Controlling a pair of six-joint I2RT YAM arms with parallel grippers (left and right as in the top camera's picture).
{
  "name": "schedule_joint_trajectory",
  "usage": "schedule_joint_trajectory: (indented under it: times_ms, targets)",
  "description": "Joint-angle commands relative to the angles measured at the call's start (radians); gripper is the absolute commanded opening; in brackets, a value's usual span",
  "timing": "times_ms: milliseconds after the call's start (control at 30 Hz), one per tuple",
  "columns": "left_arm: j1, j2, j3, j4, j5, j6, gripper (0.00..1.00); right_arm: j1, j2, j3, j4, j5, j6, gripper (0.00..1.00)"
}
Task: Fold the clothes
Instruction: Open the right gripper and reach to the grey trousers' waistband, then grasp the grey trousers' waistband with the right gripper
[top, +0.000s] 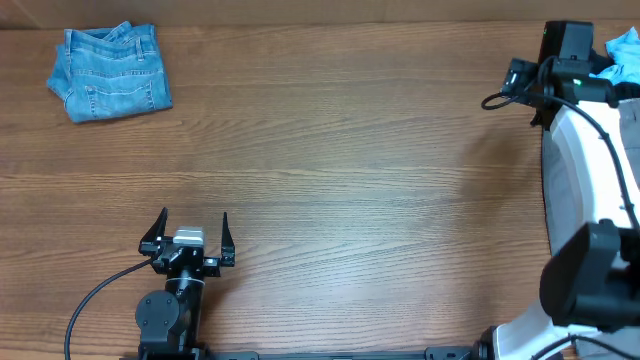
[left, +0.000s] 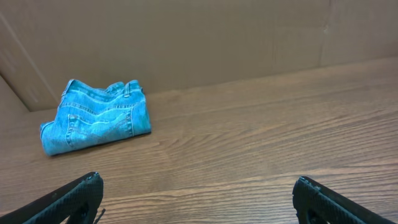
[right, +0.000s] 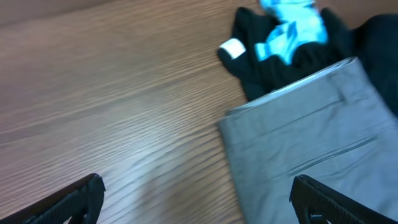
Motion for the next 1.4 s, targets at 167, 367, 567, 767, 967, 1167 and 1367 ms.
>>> schedule_joint_trajectory:
  times_ms: [167,367,567,767,967,1167,1367]
  targets:
    - [-0.002,-0.011,-0.006,0.002,-0.010,0.014,1.00,-0.074,0.190,0.042,0.056,0.159,-0.128,1.00]
    - [-0.002,-0.011,-0.006,0.002,-0.010,0.014,1.00,-0.083,0.306,0.044,0.105,0.252,-0.173,1.00]
    - [-0.002,-0.011,-0.006,0.002,-0.010,0.014,1.00,-0.084,0.371,0.044,0.135,0.293,-0.190,1.00]
    - [-0.002,-0.011,-0.006,0.002,-0.010,0.014,1.00,-0.084,0.430,0.044,0.135,0.297,-0.190,0.99]
    - [-0.002,-0.011,-0.006,0.002,-0.010,0.014,1.00,-0.084,0.450,0.044,0.139,0.297,-0.190,0.81]
    - [-0.002,-0.011,-0.006,0.002,-0.010,0.014,1.00,-0.087,0.450,0.044,0.139,0.296,-0.190,0.50]
    - [-0.002,-0.011,-0.006,0.002,-0.010,0.014,1.00,-0.089,0.450,0.044,0.138,0.296,-0.182,0.25]
